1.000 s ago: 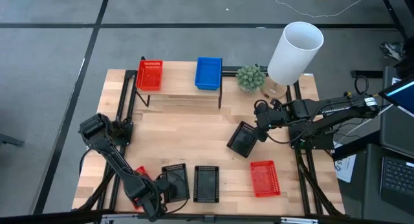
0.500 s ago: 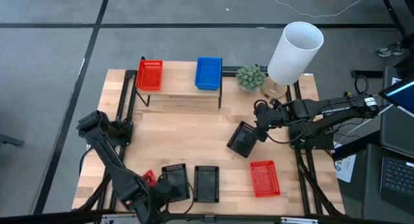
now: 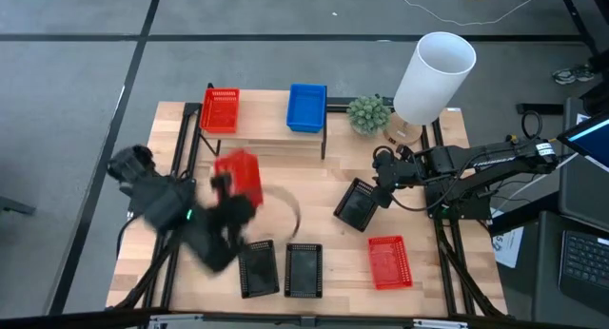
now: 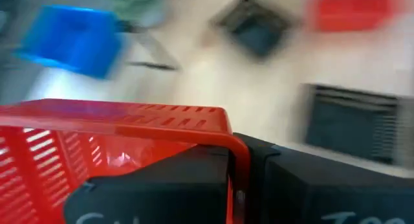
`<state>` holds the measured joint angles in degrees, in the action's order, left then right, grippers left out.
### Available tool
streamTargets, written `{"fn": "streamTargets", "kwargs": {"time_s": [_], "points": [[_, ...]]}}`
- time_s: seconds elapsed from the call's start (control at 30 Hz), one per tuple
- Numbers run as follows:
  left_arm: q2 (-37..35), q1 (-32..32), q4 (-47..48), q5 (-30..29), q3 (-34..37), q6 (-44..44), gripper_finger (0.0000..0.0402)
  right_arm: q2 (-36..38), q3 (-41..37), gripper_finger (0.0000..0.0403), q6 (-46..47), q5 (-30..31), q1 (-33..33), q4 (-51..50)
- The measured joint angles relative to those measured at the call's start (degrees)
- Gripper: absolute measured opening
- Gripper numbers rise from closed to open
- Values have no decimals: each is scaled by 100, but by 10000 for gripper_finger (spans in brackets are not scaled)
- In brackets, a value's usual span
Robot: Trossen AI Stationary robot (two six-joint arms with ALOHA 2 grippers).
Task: Stack baskets on shelf by color
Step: Stack the left red bin on top of the red bin on the shelf
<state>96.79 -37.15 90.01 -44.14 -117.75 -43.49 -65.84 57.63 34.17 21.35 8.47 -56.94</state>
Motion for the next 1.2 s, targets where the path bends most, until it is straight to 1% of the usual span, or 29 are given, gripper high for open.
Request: {"fn": "streamTargets", "kwargs": {"time_s": [0.1, 0.2, 0.37, 0.43, 0.53, 0.63, 0.7, 0.8, 0.87, 1.0, 1.07, 1.2], "points": [[-323, 698, -21, 6, 72, 1078, 0, -2, 0, 115, -10, 4, 0, 27], [-741, 1436, -5, 219, 67, 2276, 0, -15, 0, 115, -17, 2, 0, 28], [-1287, 2584, 12, 393, 56, 3456, 0, -15, 0, 115, 25, 2, 0, 43], [-1420, 2906, 13, 543, 67, 3639, 0, -15, 0, 115, 24, -3, 2, 43], [-1585, 3285, 8, 807, 66, 3681, 0, -20, 0, 115, 4, 2, 0, 44], [-1656, 3541, 10, 1106, 68, 3940, 0, -20, 0, 115, -7, 2, 1, 48], [-1647, 3650, -4, 1200, 170, 4084, 0, -20, 0, 115, -11, 2, 0, 56], [-1634, 3820, -14, 1273, 532, 4360, 0, -22, 0, 115, -7, 2, 2, 58], [-1639, 3947, 4, 1208, 890, 4476, 0, -22, 0, 115, -5, 3, 0, 60], [-1634, 4243, 2, 1257, 1609, 4992, 0, -22, 0, 115, -3, 3, 1, 59], [-1705, 4344, -12, 1288, 1955, 5107, 0, -22, 0, 115, 5, 3, 0, 58], [-1917, 4711, -7, 2017, 2417, 5418, 0, -22, 0, 115, 11, 2, 2, 58]]}}
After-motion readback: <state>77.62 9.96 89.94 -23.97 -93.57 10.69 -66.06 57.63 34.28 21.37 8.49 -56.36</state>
